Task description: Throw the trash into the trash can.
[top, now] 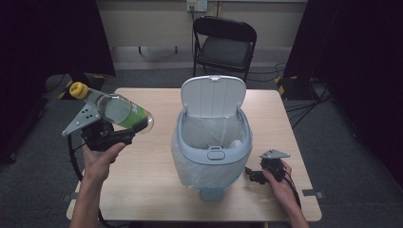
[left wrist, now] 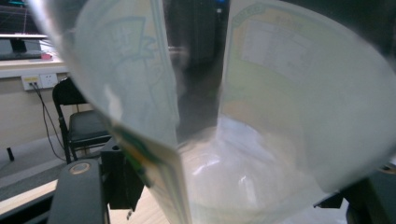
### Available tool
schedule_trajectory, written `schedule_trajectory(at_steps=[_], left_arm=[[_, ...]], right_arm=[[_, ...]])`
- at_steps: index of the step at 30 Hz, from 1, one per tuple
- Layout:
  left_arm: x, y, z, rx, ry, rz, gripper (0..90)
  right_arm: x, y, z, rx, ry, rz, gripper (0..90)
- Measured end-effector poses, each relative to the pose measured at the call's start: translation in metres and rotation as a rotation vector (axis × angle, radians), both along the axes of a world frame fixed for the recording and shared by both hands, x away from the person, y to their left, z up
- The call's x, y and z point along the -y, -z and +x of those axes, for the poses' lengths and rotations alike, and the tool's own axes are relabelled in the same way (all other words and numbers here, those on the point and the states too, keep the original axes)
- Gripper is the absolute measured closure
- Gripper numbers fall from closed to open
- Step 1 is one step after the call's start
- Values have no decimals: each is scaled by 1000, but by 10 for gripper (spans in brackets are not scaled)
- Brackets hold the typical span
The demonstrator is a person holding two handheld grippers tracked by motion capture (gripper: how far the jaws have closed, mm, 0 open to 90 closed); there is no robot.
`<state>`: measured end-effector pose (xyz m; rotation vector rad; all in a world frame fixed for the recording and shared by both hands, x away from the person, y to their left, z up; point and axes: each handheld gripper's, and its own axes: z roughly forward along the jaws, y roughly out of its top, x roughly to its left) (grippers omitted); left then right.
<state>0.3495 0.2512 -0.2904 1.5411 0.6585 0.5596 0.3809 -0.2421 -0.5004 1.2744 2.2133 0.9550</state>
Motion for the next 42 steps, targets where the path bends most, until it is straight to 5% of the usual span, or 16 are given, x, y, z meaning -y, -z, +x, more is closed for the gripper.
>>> schedule_trajectory(at_steps=[12, 19, 30, 42], left_arm=[[15, -19, -3, 28, 61, -64, 282], [26, -30, 0, 44, 72, -48, 281], [49, -53, 3, 62, 164, -56, 281], [78, -66, 5, 50, 213, -33, 281]], right_arm=[[0, 0, 0, 0, 0, 0, 120], [0, 0, 0, 0, 0, 0, 120], [0, 0, 0, 0, 0, 0, 121], [0, 0, 0, 0, 0, 0, 120]])
